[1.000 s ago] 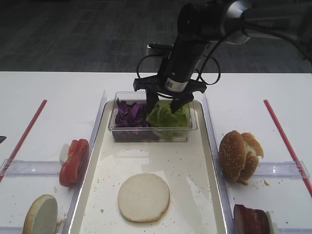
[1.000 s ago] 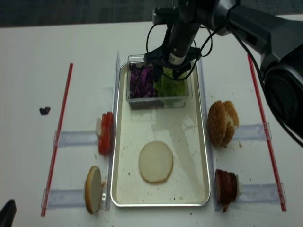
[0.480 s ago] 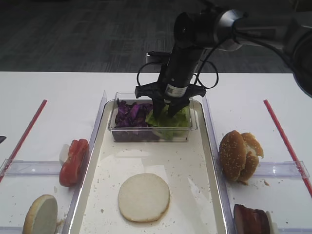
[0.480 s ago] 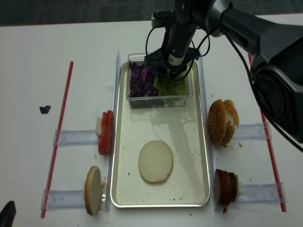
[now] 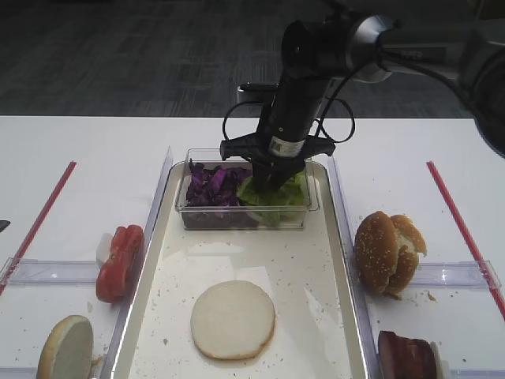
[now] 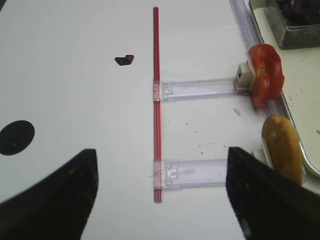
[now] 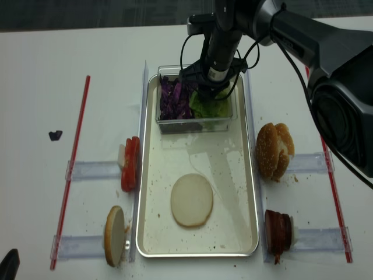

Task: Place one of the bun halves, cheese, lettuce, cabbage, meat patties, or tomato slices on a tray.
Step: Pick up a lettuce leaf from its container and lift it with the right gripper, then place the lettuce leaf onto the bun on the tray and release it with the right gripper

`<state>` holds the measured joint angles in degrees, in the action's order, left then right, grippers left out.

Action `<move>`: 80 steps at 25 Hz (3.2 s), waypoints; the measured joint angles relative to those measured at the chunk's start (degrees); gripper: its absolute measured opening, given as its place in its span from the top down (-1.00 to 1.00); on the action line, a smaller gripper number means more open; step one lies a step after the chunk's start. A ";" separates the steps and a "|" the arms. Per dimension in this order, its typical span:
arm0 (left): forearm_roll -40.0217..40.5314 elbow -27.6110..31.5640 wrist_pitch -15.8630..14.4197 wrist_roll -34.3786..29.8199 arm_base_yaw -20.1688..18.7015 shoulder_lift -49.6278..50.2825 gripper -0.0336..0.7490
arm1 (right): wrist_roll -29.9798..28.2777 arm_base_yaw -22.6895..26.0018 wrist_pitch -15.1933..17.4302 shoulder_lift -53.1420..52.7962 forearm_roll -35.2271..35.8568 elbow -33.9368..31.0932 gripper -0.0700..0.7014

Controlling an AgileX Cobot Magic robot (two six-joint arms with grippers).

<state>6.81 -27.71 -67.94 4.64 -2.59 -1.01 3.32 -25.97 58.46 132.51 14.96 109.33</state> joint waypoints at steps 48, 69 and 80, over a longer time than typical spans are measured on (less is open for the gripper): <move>0.00 0.00 0.00 0.00 0.00 0.00 -0.34 | 0.87 0.00 12.51 0.02 -0.27 17.62 0.66; 0.00 0.00 0.00 0.00 0.00 0.00 -0.34 | 1.31 -1.68 12.75 -5.28 0.32 17.75 0.66; 0.00 0.00 0.00 0.00 0.00 0.00 -0.34 | 1.43 -10.39 12.86 -7.91 -1.73 12.15 0.66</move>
<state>6.81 -27.71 -67.94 4.64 -2.59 -1.01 4.75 -36.36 71.32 124.60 13.23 121.47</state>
